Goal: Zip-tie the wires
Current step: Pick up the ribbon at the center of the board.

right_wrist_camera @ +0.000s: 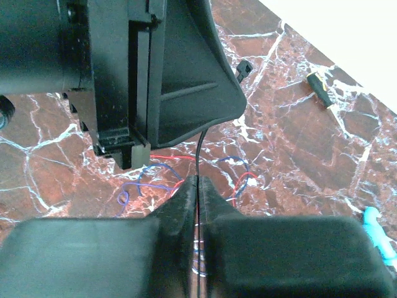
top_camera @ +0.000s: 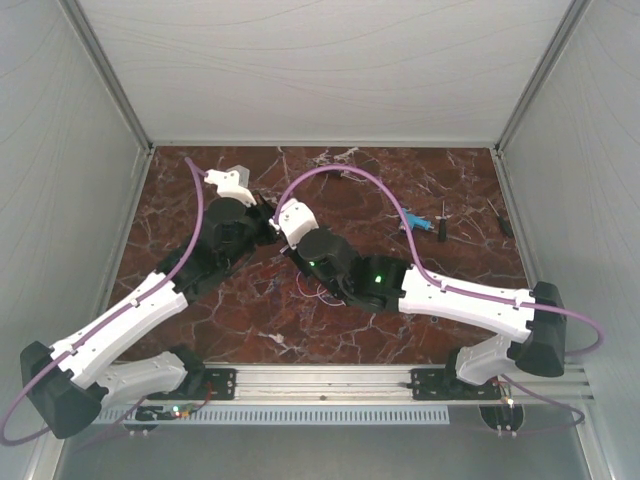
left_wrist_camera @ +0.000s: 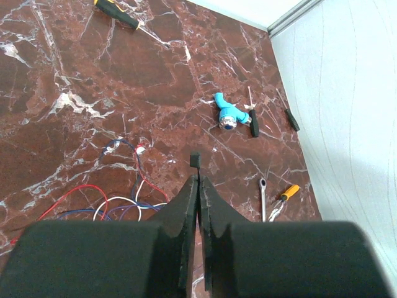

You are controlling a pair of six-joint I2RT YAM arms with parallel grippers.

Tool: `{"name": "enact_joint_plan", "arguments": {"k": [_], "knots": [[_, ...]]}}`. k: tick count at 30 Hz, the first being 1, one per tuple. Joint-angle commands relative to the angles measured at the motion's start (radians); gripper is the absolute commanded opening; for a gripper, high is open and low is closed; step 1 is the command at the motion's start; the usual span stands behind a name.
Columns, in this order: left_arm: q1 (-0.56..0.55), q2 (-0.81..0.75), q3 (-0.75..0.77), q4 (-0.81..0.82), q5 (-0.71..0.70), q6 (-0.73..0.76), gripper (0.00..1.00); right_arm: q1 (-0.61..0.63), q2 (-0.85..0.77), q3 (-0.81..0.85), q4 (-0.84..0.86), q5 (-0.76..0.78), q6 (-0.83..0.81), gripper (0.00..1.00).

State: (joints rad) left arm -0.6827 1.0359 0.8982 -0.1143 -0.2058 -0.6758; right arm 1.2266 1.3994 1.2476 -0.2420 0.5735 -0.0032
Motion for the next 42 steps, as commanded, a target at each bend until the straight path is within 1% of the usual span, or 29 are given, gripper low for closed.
{"name": "enact_joint_plan", "arguments": {"k": [1,3,4,5,6,7,10,12,14,17,21,24,26,29,33,37,39,42], "knots": [[-0.003,-0.003,0.043,0.046,-0.005,0.044,0.0,0.007,0.018,0.06,-0.02,0.03,0.028,0.11],[-0.002,-0.02,0.007,0.102,0.009,0.101,0.0,-0.005,0.011,0.07,-0.053,-0.007,0.064,0.45],[-0.002,-0.037,-0.023,0.146,0.008,0.142,0.0,-0.017,-0.004,0.066,-0.064,-0.054,0.084,0.58],[0.003,-0.057,-0.059,0.203,0.012,0.202,0.0,-0.037,-0.024,0.057,-0.073,-0.112,0.106,0.69],[0.014,-0.079,-0.093,0.267,0.04,0.248,0.0,-0.063,-0.05,0.044,-0.081,-0.174,0.13,0.77],[0.03,-0.1,-0.127,0.323,0.083,0.291,0.0,-0.094,-0.078,0.027,-0.085,-0.25,0.159,0.81],[0.108,-0.142,-0.192,0.44,0.248,0.372,0.0,-0.189,-0.171,-0.037,-0.082,-0.424,0.215,0.82],[0.164,-0.145,-0.218,0.493,0.354,0.395,0.0,-0.236,-0.233,-0.091,-0.065,-0.486,0.236,0.82],[0.236,-0.132,-0.236,0.557,0.485,0.393,0.0,-0.278,-0.292,-0.152,-0.035,-0.522,0.255,0.82],[0.322,-0.083,-0.267,0.676,0.726,0.358,0.0,-0.346,-0.37,-0.248,0.026,-0.603,0.283,0.82],[0.373,0.014,-0.265,0.801,0.945,0.313,0.0,-0.415,-0.425,-0.355,0.13,-0.742,0.305,0.81],[0.381,0.07,-0.245,0.867,1.058,0.296,0.0,-0.425,-0.439,-0.4,0.174,-0.782,0.299,0.8],[0.382,0.097,-0.245,0.932,1.099,0.299,0.0,-0.429,-0.448,-0.426,0.198,-0.794,0.294,0.79],[0.382,0.143,-0.257,1.061,1.11,0.295,0.0,-0.433,-0.454,-0.465,0.229,-0.773,0.292,0.78],[0.383,0.226,-0.237,1.142,1.143,0.332,0.0,-0.434,-0.471,-0.55,0.294,-0.703,0.308,0.78],[0.385,0.317,-0.252,1.347,1.127,0.397,0.0,-0.435,-0.524,-0.636,0.351,-0.591,0.339,0.79],[0.388,0.377,-0.22,1.363,1.124,0.411,0.0,-0.436,-0.544,-0.654,0.354,-0.566,0.342,0.79],[0.392,0.476,-0.174,1.422,1.159,0.434,0.0,-0.437,-0.571,-0.68,0.359,-0.542,0.35,0.79]]}}
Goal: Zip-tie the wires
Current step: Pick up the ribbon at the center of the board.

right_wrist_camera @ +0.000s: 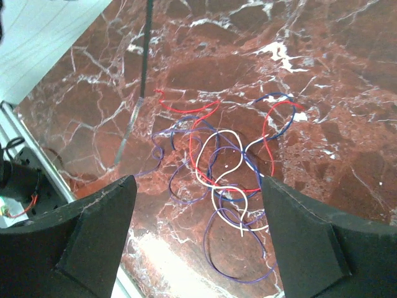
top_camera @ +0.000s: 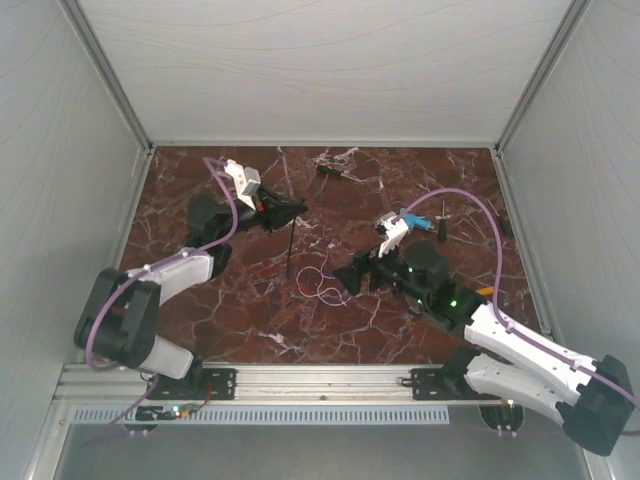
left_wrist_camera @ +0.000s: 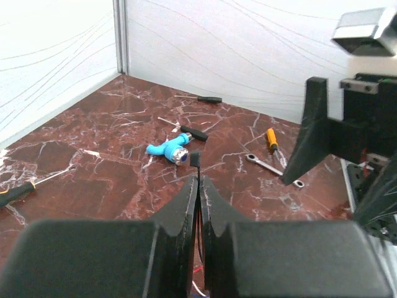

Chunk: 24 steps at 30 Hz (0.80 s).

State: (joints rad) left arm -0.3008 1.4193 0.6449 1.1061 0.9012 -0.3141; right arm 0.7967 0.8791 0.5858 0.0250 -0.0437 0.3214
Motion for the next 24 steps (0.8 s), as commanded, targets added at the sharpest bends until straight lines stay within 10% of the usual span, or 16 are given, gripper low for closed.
{"name": "enact_joint_plan", "arguments": {"k": [1,24], "knots": [[0.013,0.126,0.096,0.22,0.059,0.071,0.0,-0.006,-0.062,-0.029,0.094,0.079,0.03,0.8],[0.045,0.683,0.418,0.491,-0.043,0.003,0.0,-0.014,-0.164,-0.077,0.07,0.047,0.039,0.79]]}}
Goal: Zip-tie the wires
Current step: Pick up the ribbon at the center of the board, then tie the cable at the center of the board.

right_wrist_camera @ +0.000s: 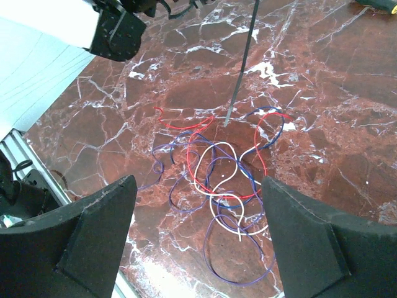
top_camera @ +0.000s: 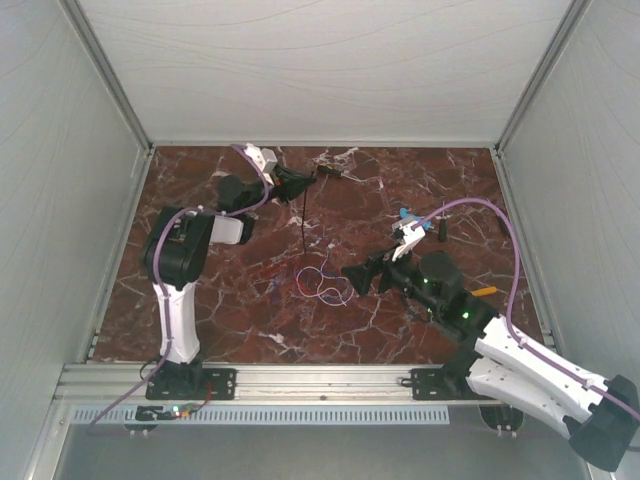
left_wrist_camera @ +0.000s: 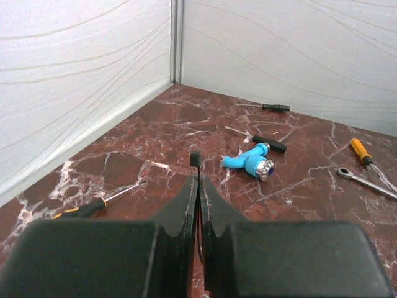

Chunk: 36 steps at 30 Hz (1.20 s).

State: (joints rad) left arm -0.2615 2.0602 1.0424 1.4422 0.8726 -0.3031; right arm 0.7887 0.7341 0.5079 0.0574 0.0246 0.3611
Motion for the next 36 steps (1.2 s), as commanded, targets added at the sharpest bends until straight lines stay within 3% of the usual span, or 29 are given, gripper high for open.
{"name": "enact_joint_plan", "arguments": {"k": [1,17,36], "knots": [[0.005,0.051,0.011,0.164,-0.022,-0.01,0.0,-0.006,-0.019,-0.002,0.042,-0.029,0.004,0.79],[-0.018,0.07,-0.142,0.258,-0.07,0.025,0.0,-0.006,-0.046,-0.012,0.051,-0.094,0.061,0.78],[0.027,0.158,0.033,0.201,-0.078,-0.028,0.0,-0.006,-0.066,0.004,0.002,-0.096,0.046,0.78]]}}
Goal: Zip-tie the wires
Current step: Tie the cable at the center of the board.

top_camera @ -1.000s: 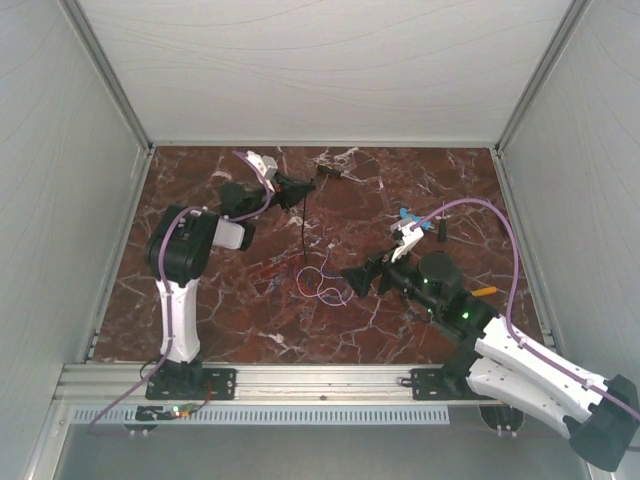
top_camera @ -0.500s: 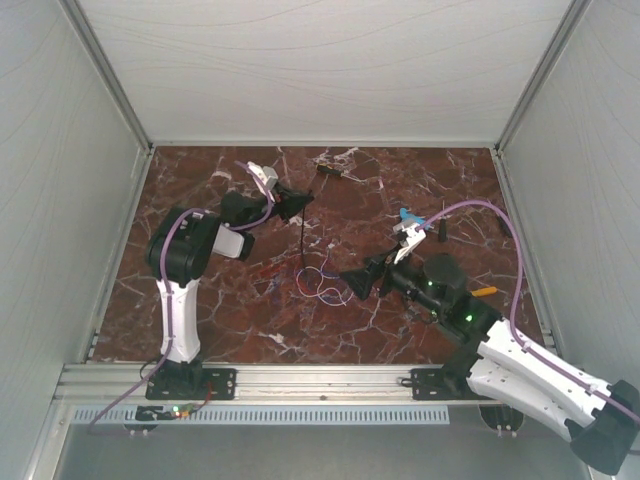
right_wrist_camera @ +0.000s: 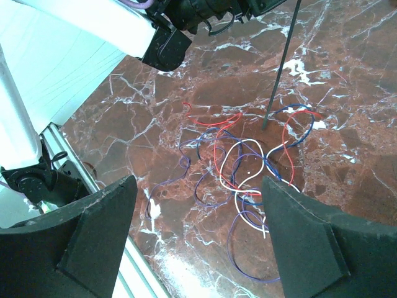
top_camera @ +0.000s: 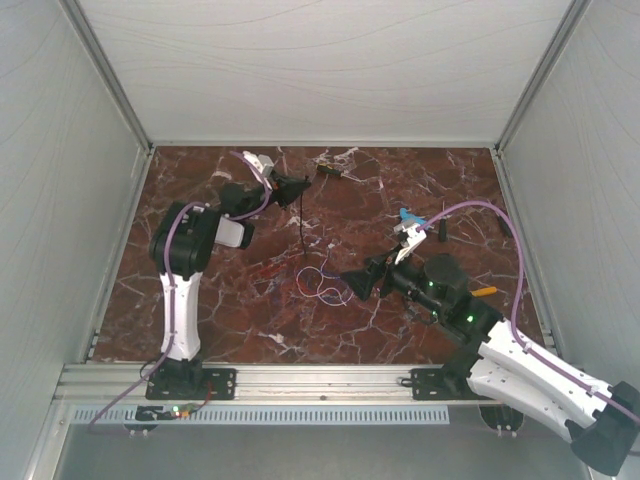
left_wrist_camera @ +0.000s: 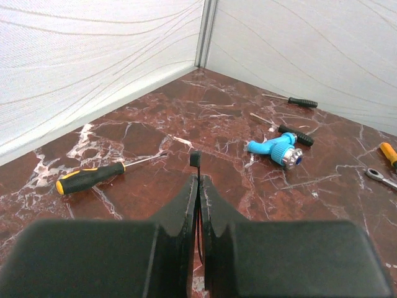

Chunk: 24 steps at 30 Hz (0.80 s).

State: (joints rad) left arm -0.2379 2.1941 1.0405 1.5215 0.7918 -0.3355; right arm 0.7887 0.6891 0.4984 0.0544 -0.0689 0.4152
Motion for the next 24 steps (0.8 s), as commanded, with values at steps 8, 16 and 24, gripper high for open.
{"name": "enact_joint_plan", "arguments": {"k": [8,16,24], "knots": [[-0.035,-0.03,-0.079,0.135,0.001,0.044,0.0,-0.006,-0.019,0.003,0.018,-0.007,-0.005,0.78],[-0.097,-0.075,-0.219,0.253,-0.049,0.057,0.0,-0.006,-0.049,-0.025,0.011,-0.019,0.021,0.78],[-0.146,-0.126,-0.327,0.31,-0.106,0.081,0.0,-0.006,-0.105,-0.048,-0.031,-0.017,0.038,0.78]]}}
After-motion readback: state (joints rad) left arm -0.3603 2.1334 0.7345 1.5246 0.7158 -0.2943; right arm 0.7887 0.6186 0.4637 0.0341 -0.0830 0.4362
